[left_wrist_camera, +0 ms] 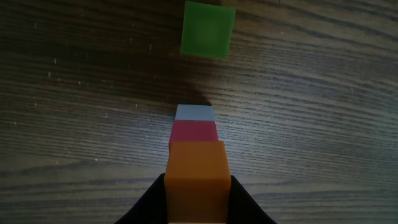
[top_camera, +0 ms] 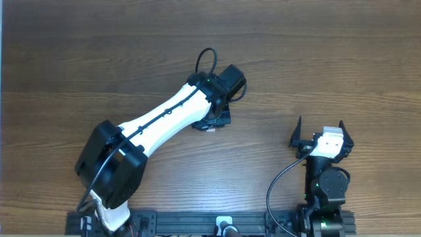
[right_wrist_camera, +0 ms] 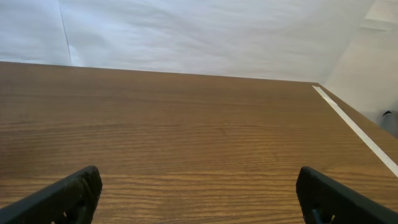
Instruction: Stack Cubes
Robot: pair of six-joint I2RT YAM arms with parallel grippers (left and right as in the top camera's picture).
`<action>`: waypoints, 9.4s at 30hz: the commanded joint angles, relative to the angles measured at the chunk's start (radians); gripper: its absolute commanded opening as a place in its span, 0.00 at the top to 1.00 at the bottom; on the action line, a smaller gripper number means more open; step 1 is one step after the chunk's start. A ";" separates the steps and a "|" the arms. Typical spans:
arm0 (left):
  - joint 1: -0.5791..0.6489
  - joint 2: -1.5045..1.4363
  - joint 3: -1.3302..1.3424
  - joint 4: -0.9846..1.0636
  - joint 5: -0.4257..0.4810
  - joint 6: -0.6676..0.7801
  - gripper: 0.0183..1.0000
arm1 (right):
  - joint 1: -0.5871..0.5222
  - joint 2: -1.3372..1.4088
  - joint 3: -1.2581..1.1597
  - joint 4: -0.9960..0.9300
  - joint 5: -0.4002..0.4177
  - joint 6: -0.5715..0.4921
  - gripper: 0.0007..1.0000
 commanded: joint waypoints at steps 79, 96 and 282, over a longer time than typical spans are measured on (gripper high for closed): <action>0.795 -1.921 -1.329 0.903 0.182 0.774 0.00 | 0.005 -0.005 -0.005 -0.003 -0.008 -0.005 0.01; 0.739 -1.920 -1.431 0.913 0.178 0.773 0.00 | 0.005 -0.005 -0.005 -0.003 -0.008 -0.005 0.01; 0.739 -1.918 -1.431 0.913 0.178 0.773 0.00 | 0.676 1.850 1.596 -1.119 -0.217 0.730 0.99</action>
